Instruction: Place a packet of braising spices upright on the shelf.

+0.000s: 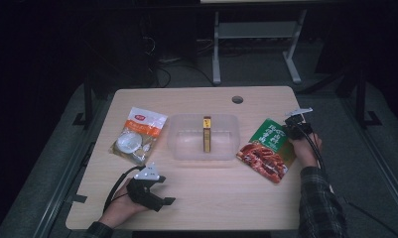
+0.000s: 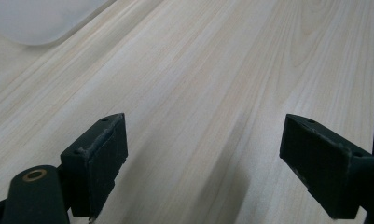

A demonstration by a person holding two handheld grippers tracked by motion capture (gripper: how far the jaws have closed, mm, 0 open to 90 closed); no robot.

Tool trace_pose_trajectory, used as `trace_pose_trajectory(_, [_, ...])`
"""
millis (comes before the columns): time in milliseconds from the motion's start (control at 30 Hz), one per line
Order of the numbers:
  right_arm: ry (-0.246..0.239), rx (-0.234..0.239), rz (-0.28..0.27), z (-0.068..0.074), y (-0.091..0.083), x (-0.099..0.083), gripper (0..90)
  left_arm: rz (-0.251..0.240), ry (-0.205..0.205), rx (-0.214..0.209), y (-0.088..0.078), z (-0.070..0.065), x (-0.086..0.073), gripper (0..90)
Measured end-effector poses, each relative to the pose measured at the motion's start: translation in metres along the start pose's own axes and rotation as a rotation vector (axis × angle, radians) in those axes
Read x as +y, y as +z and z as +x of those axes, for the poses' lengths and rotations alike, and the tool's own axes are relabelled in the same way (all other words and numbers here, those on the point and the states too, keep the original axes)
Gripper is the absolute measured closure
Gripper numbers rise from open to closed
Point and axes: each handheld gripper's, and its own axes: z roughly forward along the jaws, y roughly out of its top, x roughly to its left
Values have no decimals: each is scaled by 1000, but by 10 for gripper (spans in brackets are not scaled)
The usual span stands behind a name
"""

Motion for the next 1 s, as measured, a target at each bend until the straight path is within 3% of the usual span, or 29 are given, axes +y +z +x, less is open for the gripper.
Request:
trace_pose_trajectory(167, [-49, 25, 26, 6, -7, -3, 900, -1, 5, 4, -1, -1, 1, 144])
trace_pose_trajectory(267, [-69, 75, 25, 12, -13, -6, 900, -6, -2, 4, -1, -2, 1, 144])
trace_pose_trajectory(400, [-108, 70, 28, 19, -16, -8, 900, -4, 1, 1, 0, -2, 1, 144])
trace_pose_trajectory(433, [-105, 72, 29, 17, -16, -8, 900, 0, 5, 1, 0, -2, 2, 144])
trace_pose_trajectory(500, [-82, 32, 28, 11, -15, -9, 900, 2, 7, -3, 1, -2, 2, 144])
trace_pose_trajectory(600, [-26, 3, 16, 1, -13, -11, 900, 0, 1, -3, 2, -1, 1, 144])
trace_pose_trajectory(667, [11, 20, 1, -3, -12, -12, 900, 4, -1, -4, 2, 0, 1, 144])
trace_pose_trajectory(1000, [-21, 42, 2, 5, -7, -5, 900, 4, -2, -7, 3, -1, 1, 144])
